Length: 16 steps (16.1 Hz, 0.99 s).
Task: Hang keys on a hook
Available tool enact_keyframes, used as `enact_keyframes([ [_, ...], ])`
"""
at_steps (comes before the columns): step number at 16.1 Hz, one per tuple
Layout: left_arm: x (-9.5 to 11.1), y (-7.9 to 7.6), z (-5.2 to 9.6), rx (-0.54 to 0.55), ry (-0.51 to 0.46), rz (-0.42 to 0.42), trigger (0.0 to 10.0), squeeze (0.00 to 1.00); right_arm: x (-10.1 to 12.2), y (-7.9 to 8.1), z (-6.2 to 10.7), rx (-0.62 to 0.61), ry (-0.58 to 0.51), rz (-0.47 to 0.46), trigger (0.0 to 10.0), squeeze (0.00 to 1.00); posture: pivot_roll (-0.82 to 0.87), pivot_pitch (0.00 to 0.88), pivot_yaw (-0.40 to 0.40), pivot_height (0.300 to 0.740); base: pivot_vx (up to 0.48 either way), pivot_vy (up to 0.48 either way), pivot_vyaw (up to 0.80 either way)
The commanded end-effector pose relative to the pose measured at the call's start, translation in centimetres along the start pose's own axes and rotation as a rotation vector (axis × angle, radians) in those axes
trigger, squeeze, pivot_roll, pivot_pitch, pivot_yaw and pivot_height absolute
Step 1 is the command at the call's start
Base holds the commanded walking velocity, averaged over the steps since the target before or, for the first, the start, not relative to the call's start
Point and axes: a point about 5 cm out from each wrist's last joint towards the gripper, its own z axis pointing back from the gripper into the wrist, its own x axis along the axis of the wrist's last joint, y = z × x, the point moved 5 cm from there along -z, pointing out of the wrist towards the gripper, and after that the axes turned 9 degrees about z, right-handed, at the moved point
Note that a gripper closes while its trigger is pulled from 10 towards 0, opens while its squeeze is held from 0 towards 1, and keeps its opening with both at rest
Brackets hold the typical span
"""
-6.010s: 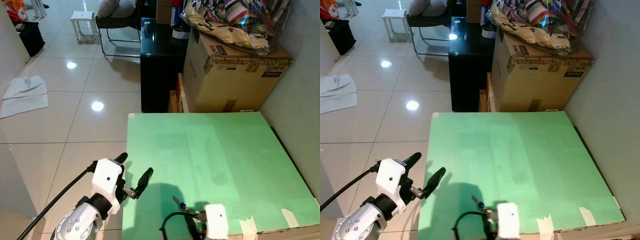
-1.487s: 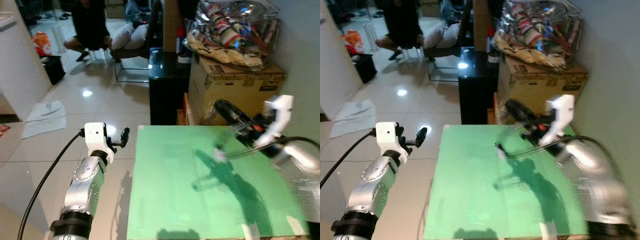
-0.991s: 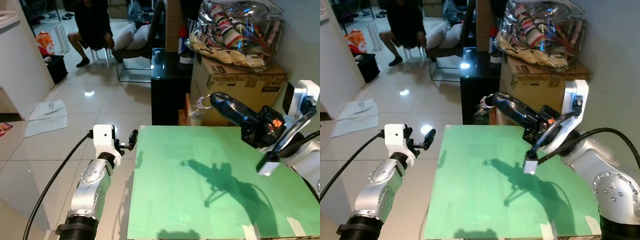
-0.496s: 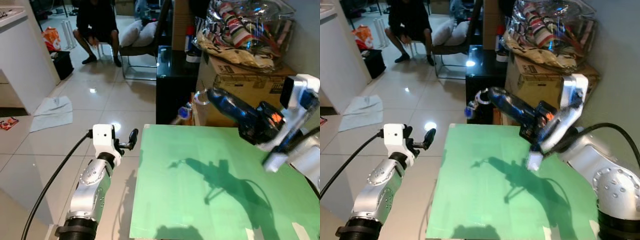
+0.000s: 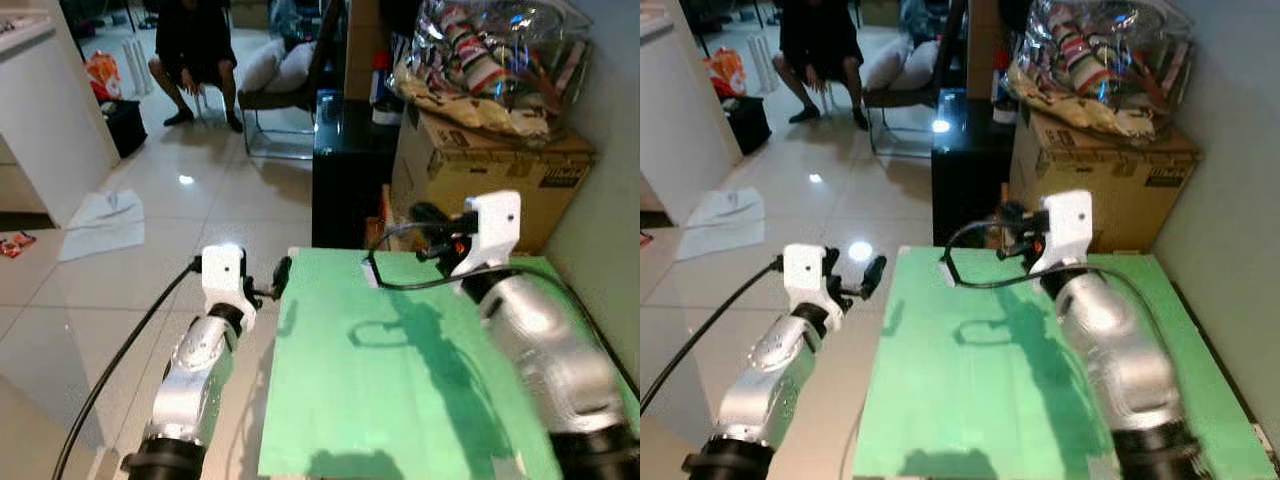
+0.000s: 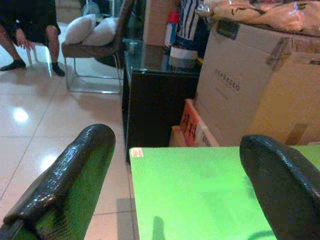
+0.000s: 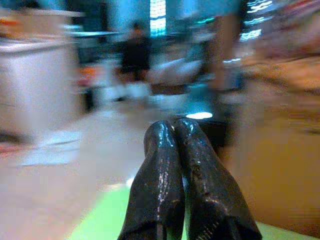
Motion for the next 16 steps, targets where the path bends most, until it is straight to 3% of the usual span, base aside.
enact_keyframes([
  [1, 0.4, -0.6, -0.1, -0.006, -0.014, -0.008, 10.0, 0.0, -1.9, -1.0, 0.7, -0.131, 0.037, 0.108, 0.0, 0.0, -0.09, 0.0, 0.005, 0.732, 0.0, 0.0, 0.0],
  [3, 0.9, -1.3, -0.3, -0.025, -0.026, -0.052, 10.0, 0.0, -5.3, -3.0, 2.6, -0.329, 0.146, 0.19, 0.0, 0.0, -0.09, 0.0, 0.003, 0.732, 0.0, 0.0, 0.0],
  [7, 3.8, -0.5, -0.2, 0.017, -0.131, -0.08, 10.0, 0.0, -7.4, -4.8, 5.2, -0.448, 0.185, 0.22, 0.0, 0.0, -0.09, 0.0, 0.002, 0.732, 0.0, 0.0, 0.0],
  [10, 3.3, 0.0, -0.1, 0.035, -0.118, -0.086, 10.0, 0.0, -7.8, -4.0, 5.7, -0.455, 0.166, 0.236, 0.0, 0.0, -0.09, 0.0, 0.003, 0.732, 0.0, 0.0, 0.0],
  [16, 1.9, -0.1, 0.1, 0.037, -0.075, -0.084, 10.0, 0.0, -7.9, -2.0, 4.2, -0.345, 0.129, 0.169, 0.0, 0.0, -0.09, 0.0, -0.003, 0.732, 0.0, 0.0, 0.0],
])
